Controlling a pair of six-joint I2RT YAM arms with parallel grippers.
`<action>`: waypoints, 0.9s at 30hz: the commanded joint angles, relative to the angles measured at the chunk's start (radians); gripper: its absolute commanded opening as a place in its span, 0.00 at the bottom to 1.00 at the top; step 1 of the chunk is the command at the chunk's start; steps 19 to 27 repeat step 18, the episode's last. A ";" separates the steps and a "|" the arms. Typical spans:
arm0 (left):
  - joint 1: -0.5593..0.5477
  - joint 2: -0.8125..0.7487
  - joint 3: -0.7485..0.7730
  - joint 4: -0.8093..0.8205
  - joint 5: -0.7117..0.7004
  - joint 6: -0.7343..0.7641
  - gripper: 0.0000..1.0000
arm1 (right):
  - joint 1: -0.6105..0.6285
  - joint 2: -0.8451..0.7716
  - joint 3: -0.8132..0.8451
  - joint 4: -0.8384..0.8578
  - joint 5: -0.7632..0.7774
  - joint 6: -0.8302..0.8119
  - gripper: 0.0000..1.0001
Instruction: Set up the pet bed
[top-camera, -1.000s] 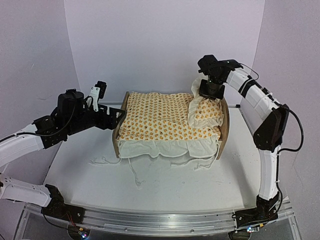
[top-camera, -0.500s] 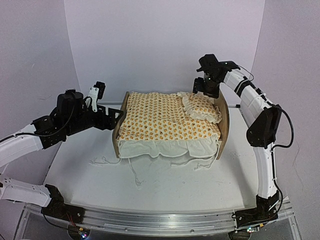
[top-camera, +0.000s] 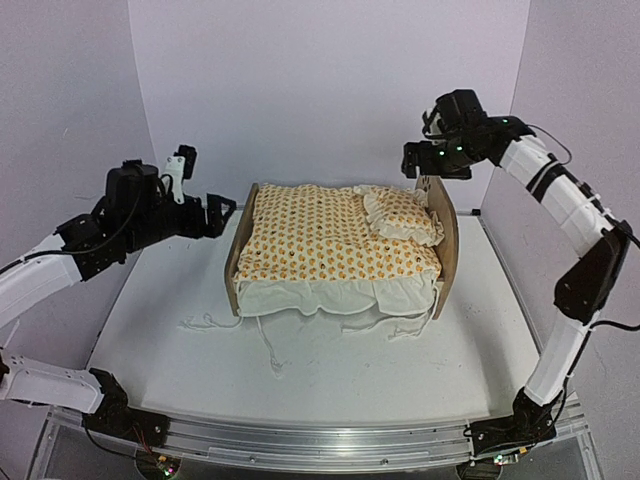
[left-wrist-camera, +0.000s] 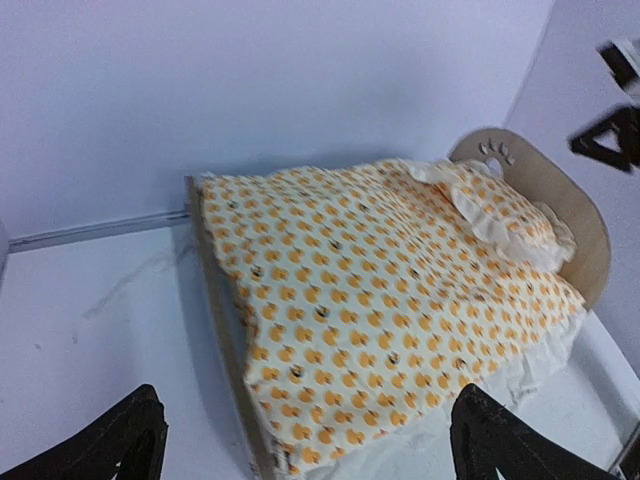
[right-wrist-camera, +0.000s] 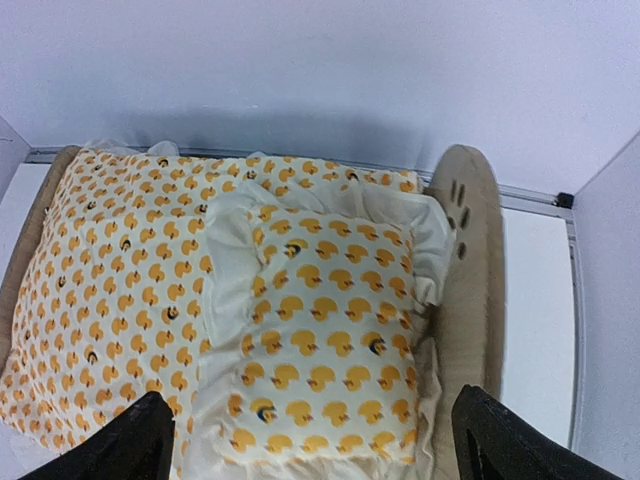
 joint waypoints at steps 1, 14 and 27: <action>0.216 -0.017 0.209 -0.108 0.033 -0.047 1.00 | -0.191 -0.286 -0.199 0.147 0.021 -0.033 0.98; 0.852 0.031 0.377 -0.179 0.415 -0.072 1.00 | -0.554 -0.723 -0.665 0.365 -0.229 -0.075 0.98; 0.852 0.006 0.361 -0.160 0.429 -0.062 0.99 | -0.554 -0.780 -0.714 0.417 -0.285 -0.045 0.98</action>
